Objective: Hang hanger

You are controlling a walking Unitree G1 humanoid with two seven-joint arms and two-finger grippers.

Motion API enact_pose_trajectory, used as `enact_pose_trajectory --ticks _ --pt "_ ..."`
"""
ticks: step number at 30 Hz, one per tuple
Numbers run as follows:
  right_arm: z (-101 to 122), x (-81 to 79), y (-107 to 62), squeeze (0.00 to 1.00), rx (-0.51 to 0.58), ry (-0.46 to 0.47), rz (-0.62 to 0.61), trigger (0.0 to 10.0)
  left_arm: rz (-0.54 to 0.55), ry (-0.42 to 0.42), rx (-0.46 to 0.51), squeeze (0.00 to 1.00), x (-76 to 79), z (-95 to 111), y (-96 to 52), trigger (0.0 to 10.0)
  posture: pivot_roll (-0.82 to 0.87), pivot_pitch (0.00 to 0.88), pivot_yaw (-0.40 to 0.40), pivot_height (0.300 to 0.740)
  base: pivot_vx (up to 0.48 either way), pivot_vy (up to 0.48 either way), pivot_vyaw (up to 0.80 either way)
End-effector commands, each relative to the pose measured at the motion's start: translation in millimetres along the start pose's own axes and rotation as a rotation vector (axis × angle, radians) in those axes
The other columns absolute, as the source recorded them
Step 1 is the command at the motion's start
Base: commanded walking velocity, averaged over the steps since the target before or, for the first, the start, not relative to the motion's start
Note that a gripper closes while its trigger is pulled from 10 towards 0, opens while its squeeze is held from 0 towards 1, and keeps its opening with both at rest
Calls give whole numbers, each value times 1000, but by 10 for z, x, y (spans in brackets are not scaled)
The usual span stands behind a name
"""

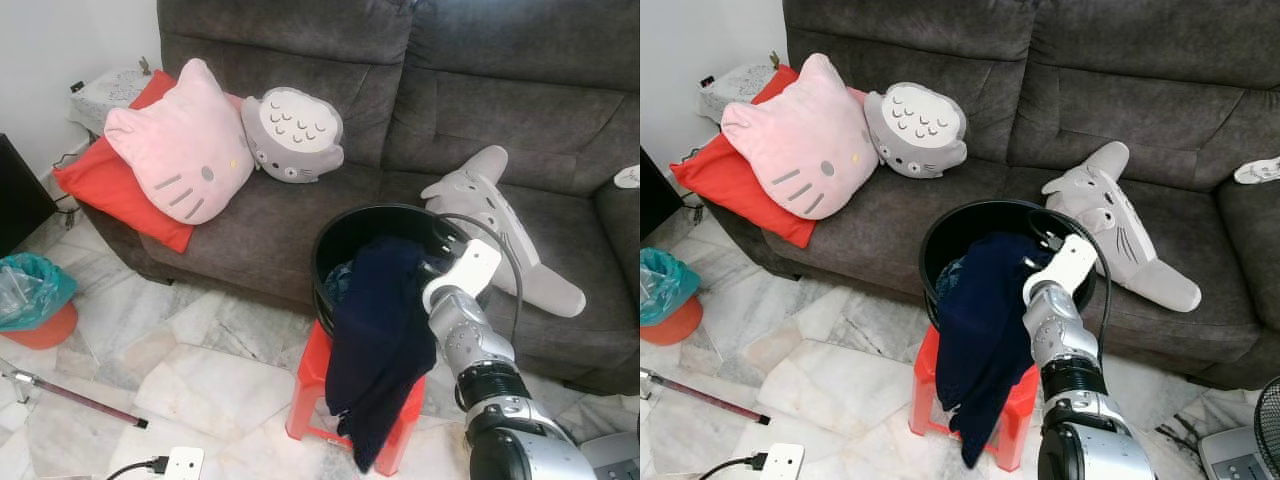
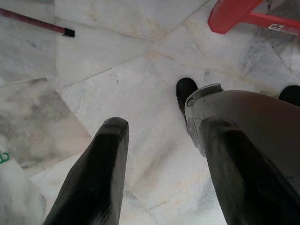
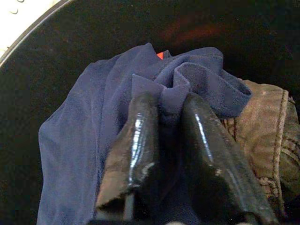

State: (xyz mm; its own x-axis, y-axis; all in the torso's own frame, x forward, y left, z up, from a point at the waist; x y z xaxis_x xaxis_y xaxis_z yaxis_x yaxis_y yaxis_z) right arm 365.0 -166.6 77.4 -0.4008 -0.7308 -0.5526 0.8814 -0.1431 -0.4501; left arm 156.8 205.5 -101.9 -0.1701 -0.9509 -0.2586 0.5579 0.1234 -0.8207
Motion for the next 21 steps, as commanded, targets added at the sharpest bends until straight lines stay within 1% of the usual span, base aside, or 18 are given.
enact_pose_trajectory --ticks 1,7,9,13,15,17,18,19,20,21 --pt "23 -70 6 0 4 2 20 0 1 14 -27 0 -4 -71 -13 10000 -46 66 4 740 0 0 0" --pt "19 -119 -5 0 4 0 53 0 1 16 -28 0 -4 -71 -13 10000 -46 66 4 740 0 0 0" --pt "34 -166 -19 0 18 -37 85 0 1 17 -28 0 -5 -70 -12 10000 -48 67 5 740 0 0 0" --pt "49 -271 -51 0 38 -74 151 0 3 18 -27 0 -6 -68 -12 10000 -48 67 5 740 0 0 0" --pt "78 -405 -102 0 79 -128 236 0 5 18 -27 0 -7 -67 -12 10000 -49 66 5 740 0 0 0" --pt "84 -491 -142 0 100 -152 288 0 6 19 -26 0 -8 -67 -12 10000 -49 66 5 740 0 0 0" --pt "83 -552 -172 0 113 -178 329 0 7 19 -26 0 -8 -67 -12 10000 -49 66 5 740 0 0 0" --pt "83 -552 -172 0 113 -178 329 0 7 19 -26 0 -8 -67 -12 10000 -49 66 5 740 0 0 0" --pt "73 -658 -232 0 134 -224 404 0 8 19 -26 0 -9 -66 -12 10000 -49 66 5 740 0 0 0" --pt "58 -735 -281 0 140 -240 463 0 9 18 -26 0 -9 -66 -12 10000 -48 66 4 740 0 0 0"
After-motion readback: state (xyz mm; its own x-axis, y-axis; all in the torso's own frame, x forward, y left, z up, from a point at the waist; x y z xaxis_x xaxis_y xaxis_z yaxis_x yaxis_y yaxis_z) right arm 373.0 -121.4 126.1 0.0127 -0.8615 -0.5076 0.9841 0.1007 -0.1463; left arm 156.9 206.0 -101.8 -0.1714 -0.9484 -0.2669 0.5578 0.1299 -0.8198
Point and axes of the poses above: a point about 5 cm out from each wrist's last joint towards the gripper, its own y axis pointing out of the wrist towards the gripper, its own z axis along the axis of the wrist's last joint, x = y × z, the point moved 1 cm from there along y, pointing out of the wrist towards the gripper, and after that the axes turned 11 degrees about y, right-handed, at the moved point
